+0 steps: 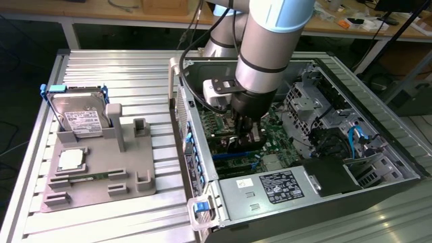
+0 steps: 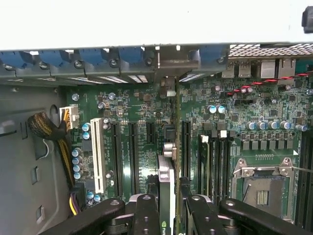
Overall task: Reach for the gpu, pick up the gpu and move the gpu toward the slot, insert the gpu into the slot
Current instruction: 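Insert the gpu into the slot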
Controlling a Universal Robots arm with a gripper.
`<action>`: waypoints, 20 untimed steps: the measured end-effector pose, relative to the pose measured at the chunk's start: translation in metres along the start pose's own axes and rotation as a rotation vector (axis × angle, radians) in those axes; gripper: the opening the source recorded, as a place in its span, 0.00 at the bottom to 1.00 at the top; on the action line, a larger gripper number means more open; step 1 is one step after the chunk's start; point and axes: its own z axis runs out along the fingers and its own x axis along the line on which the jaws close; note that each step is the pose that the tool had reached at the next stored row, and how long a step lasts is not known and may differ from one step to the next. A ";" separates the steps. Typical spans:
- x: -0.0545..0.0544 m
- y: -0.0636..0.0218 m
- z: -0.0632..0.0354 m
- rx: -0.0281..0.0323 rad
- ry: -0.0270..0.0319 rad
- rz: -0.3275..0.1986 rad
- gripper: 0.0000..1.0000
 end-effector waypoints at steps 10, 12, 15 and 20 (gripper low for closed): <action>0.000 0.0030 0.0034 0.0001 -0.0003 0.000 0.27; 0.000 0.0034 0.0039 -0.0001 -0.0001 0.000 0.27; 0.000 0.0037 0.0048 -0.0001 -0.0003 0.000 0.27; 0.000 0.0040 0.0064 0.0000 -0.0006 0.000 0.27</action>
